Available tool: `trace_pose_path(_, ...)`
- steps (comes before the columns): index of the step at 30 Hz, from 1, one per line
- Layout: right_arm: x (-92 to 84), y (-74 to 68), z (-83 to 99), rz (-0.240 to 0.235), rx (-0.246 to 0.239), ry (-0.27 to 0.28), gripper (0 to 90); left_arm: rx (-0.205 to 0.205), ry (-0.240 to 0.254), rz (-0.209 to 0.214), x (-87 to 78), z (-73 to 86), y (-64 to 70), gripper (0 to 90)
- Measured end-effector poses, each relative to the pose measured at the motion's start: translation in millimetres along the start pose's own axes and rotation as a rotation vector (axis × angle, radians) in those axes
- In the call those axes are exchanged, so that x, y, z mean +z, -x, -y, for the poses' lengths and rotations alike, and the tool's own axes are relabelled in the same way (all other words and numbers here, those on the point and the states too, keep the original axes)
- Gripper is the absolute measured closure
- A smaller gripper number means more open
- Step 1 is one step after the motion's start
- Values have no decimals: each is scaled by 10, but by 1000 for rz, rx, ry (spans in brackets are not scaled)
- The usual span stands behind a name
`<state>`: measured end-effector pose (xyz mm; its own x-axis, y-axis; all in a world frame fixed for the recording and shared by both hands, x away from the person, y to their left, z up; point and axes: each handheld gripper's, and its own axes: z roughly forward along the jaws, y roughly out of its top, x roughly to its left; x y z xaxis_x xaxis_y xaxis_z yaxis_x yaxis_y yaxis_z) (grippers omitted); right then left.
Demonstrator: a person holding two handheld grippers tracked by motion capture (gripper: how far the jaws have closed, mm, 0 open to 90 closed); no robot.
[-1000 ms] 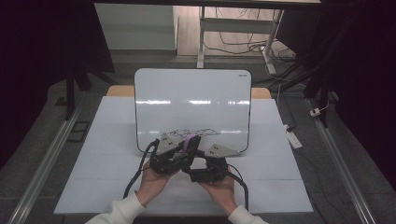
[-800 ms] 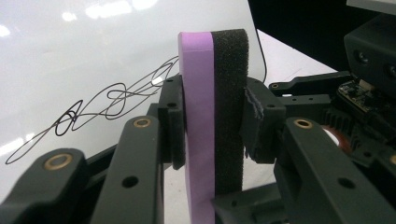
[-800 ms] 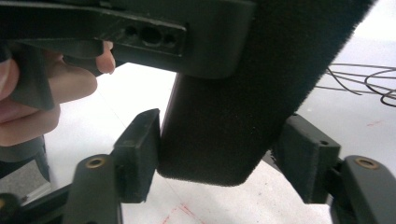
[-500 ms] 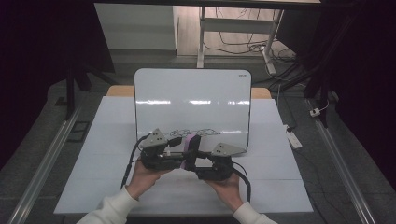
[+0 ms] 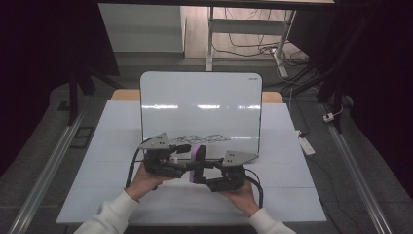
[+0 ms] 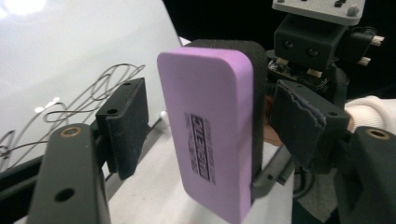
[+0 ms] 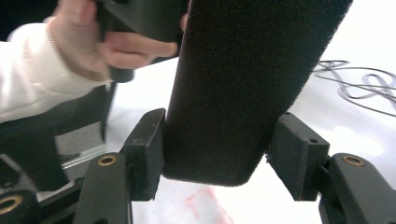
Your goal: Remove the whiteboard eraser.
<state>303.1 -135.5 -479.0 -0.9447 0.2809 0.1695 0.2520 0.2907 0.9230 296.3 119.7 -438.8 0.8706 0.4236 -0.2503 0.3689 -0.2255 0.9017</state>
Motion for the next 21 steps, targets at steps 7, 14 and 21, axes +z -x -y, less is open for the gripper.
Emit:
trace_pose_path(7,9,-2,-1,-95,-12,2,402,-4,-15,99,55,12,-41,311)
trace_pose_path(14,1,20,5,-133,-14,0,403,-3,-17,109,55,18,-43,367)
trace_pose_path(21,18,16,14,-117,-2,-4,360,4,-17,78,50,22,-20,393)
